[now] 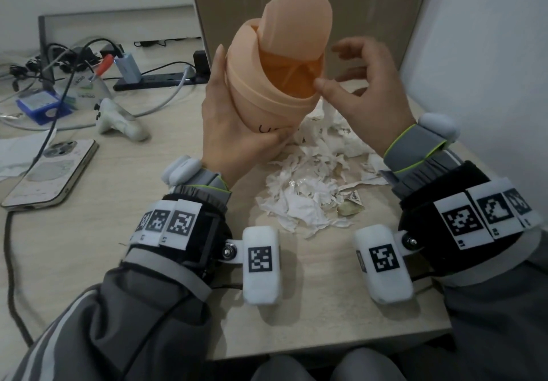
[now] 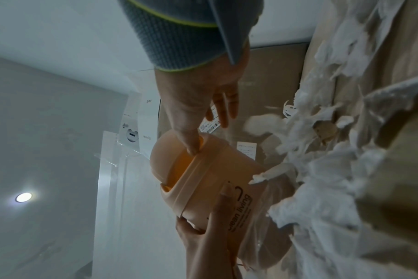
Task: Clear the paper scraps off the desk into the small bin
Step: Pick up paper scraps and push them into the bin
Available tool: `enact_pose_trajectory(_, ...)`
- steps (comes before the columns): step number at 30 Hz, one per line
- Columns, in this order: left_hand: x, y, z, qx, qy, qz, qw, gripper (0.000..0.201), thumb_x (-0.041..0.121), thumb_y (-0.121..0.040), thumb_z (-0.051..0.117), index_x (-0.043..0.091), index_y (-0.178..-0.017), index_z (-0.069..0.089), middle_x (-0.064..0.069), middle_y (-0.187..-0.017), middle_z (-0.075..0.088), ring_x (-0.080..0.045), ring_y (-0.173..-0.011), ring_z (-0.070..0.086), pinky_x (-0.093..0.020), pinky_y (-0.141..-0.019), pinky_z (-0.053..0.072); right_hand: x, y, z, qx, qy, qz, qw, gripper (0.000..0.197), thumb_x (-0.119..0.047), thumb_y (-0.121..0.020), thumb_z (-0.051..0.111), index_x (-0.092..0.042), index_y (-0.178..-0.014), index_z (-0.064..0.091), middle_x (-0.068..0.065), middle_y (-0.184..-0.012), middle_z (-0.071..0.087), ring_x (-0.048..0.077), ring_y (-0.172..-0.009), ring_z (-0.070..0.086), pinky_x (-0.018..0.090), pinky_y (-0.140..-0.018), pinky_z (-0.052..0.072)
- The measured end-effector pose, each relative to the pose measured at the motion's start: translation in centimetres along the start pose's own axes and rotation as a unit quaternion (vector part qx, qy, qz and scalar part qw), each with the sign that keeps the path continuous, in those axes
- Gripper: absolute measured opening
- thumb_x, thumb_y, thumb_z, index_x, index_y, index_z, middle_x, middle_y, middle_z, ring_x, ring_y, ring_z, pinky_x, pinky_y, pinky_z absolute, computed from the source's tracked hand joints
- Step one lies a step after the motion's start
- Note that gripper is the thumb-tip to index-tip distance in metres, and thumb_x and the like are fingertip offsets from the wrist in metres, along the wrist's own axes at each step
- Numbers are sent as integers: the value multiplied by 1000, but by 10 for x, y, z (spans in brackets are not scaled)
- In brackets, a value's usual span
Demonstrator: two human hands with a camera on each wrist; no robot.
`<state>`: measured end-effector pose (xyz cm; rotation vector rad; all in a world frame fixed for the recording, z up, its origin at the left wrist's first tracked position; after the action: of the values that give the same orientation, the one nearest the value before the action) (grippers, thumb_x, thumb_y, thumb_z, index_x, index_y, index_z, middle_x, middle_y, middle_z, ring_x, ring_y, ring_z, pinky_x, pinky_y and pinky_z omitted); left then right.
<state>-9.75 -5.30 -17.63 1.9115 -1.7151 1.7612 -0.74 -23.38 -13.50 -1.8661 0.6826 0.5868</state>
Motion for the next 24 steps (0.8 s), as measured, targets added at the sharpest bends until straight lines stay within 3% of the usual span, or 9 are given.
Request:
enact_pose_trajectory(2, 0, 0, 0, -1, 3, 1, 1000, 136, 56, -56, 81, 10, -161, 8, 8, -150, 31, -14, -146, 36, -29, -124, 30, 6, 0, 4, -53, 8, 45, 998, 48, -35, -85, 65, -23, -127, 47, -4, -124, 50, 7, -97, 59, 9, -73, 46)
enact_pose_trajectory(4, 0, 0, 0, -2, 5, -1, 1000, 136, 55, -56, 81, 10, -161, 8, 8, -149, 31, -14, -146, 36, -30, -124, 31, 10, 0, 9, -88, -21, 90, 992, 43, -34, -88, 61, -24, -128, 47, -7, -118, 59, 8, -86, 66, 18, -69, 49)
enact_pose_trajectory(6, 0, 0, 0, -3, 5, -6, 1000, 137, 55, -56, 81, 11, -162, 7, 8, -150, 30, -14, -146, 36, -31, -124, 31, 11, -1, 8, -78, -73, 116, 987, 28, -24, -90, 61, -21, -117, 54, -4, -100, 67, 10, -78, 69, 25, -64, 53)
enact_pose_trajectory(9, -1, 1, 0, 2, 13, -12, 1000, 138, 54, -55, 82, 10, -162, 6, 3, -155, 31, -16, -148, 36, -38, -126, 31, 14, -3, 3, -53, -86, 127, 987, 14, -6, -86, 62, -17, -94, 63, 3, -81, 69, 11, -71, 69, 26, -66, 56)
enact_pose_trajectory(13, -13, -2, -2, 33, 34, -44, 998, 137, 49, -56, 87, 18, -162, 6, -3, -162, 32, -20, -149, 37, -47, -124, 34, 24, -3, -5, -84, -28, 179, 980, 7, -16, -86, 63, -19, -80, 67, -1, -75, 69, 10, -65, 65, 21, -55, 47)
enact_pose_trajectory(16, -24, -5, -6, 69, 59, -71, 993, 136, 43, -56, 91, 23, -160, 6, -3, -161, 34, -22, -148, 39, -52, -121, 37, 26, 2, -8, -204, 11, 228, 952, 22, -32, -89, 61, -12, -82, 67, 0, -70, 68, 13, -59, 64, 23, -50, 41)
enact_pose_trajectory(20, -32, -6, -10, 108, 63, -96, 988, 137, 42, -55, 91, 28, -160, 5, -2, -162, 33, -23, -148, 38, -53, -121, 37, 24, 19, -3, -405, 19, 273, 872, 31, -40, -89, 56, -10, -90, 66, 8, -74, 69, 18, -59, 66, 22, -49, 42)
enact_pose_trajectory(22, -33, -6, -12, 123, 63, -107, 985, 137, 45, -55, 90, 28, -161, 5, -2, -162, 32, -23, -149, 38, -53, -121, 37, 24, 26, 2, -459, 25, 287, 840, 32, -40, -89, 56, -10, -99, 65, 11, -80, 70, 18, -61, 68, 23, -53, 47)
enact_pose_trajectory(24, -33, -6, -12, 129, 62, -114, 983, 137, 46, -55, 90, 30, -161, 5, -1, -162, 31, -23, -149, 37, -53, -121, 36, 28, 28, 6, -464, 22, 293, 836, 33, -36, -90, 57, -9, -108, 63, 8, -82, 67, 18, -68, 69, 24, -58, 49)
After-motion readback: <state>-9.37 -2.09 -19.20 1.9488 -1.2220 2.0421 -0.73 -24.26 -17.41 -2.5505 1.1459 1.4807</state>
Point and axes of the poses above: each hand's wrist, its own y-axis away from the middle knuckle, its own z-axis out of the palm, x = y × z, the point moved 3 cm from there along -y, towards the middle knuckle
